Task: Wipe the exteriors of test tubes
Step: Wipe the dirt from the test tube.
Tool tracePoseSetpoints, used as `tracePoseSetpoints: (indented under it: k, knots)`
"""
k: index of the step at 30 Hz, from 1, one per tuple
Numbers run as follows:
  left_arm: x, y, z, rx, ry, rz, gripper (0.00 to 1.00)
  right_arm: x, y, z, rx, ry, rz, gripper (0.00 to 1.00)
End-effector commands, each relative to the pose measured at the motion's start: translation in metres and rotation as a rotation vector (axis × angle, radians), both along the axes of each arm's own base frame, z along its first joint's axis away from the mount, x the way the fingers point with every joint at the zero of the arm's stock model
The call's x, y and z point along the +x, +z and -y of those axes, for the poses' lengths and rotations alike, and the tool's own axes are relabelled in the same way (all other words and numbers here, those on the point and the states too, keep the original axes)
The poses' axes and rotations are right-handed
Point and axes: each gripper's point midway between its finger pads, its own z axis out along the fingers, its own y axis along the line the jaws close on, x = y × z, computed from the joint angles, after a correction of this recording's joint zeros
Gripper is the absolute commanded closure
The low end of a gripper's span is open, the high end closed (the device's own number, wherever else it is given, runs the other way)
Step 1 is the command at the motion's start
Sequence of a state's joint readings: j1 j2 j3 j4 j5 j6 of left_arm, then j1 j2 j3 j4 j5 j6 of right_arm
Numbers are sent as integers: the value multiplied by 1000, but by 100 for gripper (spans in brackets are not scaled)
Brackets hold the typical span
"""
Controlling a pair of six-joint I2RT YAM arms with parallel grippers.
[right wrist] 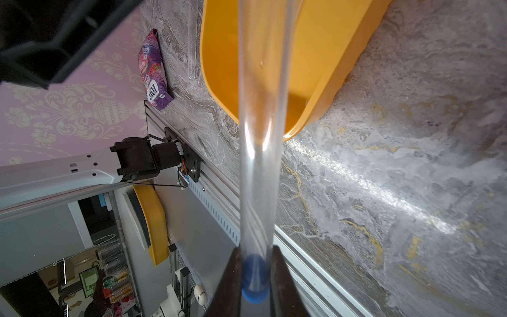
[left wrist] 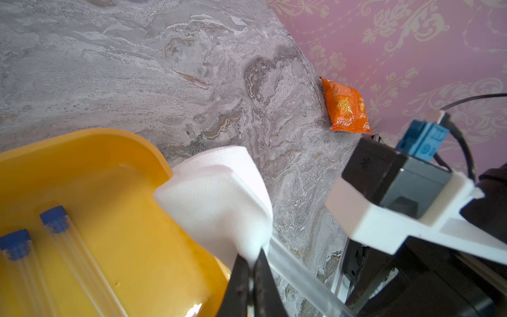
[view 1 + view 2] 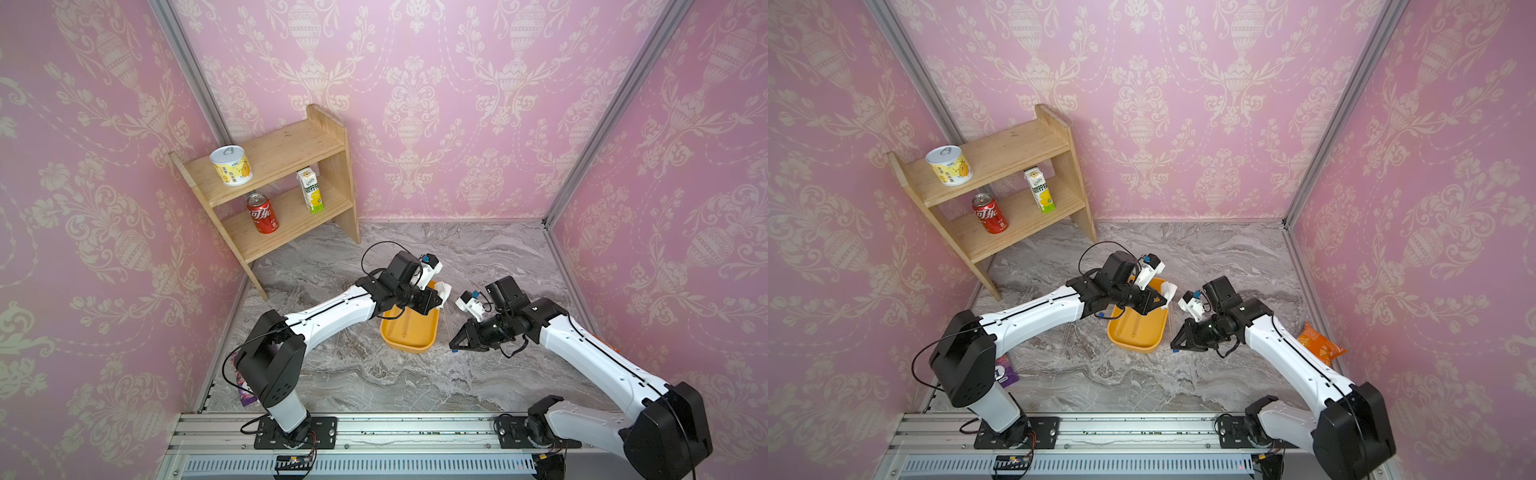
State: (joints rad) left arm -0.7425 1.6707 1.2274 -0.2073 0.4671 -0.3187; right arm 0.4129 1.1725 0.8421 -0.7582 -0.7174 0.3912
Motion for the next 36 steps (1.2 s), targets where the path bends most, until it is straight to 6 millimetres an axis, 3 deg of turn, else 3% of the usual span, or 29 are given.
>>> tracePoseSetpoints:
  k: [1, 19, 29, 36]
  knots:
    - [-12, 6, -1, -24, -37, -2, 95, -2, 3, 2, -5, 14, 23, 94]
    - [-57, -2, 12, -47, -83, -40, 95, 2, 2, 5, -14, -2, 27, 94]
    - [-96, -6, 19, -63, -134, -70, 95, 4, 1, 6, -15, -7, 24, 94]
    - [-95, -11, 16, -35, -129, -62, 95, 3, 1, 6, -7, -4, 20, 94]
